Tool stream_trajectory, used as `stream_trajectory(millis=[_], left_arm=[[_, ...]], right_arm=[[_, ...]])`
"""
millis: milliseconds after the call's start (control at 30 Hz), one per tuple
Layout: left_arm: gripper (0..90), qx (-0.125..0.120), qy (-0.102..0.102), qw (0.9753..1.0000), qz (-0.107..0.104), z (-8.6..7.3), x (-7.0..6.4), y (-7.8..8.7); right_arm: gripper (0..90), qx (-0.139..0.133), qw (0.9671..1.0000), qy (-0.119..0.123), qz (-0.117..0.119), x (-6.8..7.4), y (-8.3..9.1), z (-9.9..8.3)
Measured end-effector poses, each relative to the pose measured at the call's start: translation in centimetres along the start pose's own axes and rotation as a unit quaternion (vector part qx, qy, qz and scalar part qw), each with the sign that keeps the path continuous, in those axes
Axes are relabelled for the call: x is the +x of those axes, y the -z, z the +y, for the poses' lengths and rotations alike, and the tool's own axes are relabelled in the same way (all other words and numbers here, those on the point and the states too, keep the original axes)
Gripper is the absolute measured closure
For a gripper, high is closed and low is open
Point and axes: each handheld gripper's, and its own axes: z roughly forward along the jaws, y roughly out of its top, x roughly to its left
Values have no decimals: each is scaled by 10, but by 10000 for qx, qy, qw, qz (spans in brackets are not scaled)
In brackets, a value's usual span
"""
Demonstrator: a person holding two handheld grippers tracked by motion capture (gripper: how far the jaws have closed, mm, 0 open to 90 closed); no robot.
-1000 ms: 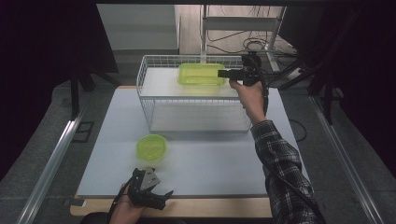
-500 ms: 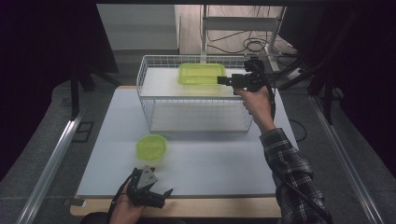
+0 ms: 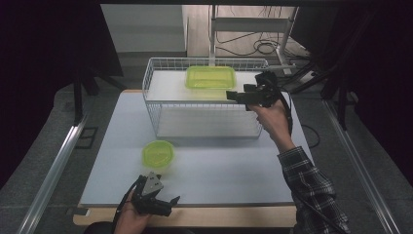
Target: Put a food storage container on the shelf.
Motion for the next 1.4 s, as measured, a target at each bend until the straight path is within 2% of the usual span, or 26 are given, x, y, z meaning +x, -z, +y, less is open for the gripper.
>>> stream_trajectory(millis=[333, 800, 1033, 1400], left_arm=[[37, 55, -11, 10000, 12, 0, -1, 0], [37, 96, -4, 10000, 22, 1, -1, 0], [37, 136, -22, 9999, 40, 1, -1, -1], [37, 133, -8, 9999, 51, 0, -1, -1]], right_arm=[[100, 102, 9995, 269, 116, 9, 7, -24], [63, 306, 9983, 382, 331, 12, 10, -66], [55, 393, 9973, 534, 306, 13, 13, -88], [49, 494, 9969, 581, 208, 16, 12, -127]])
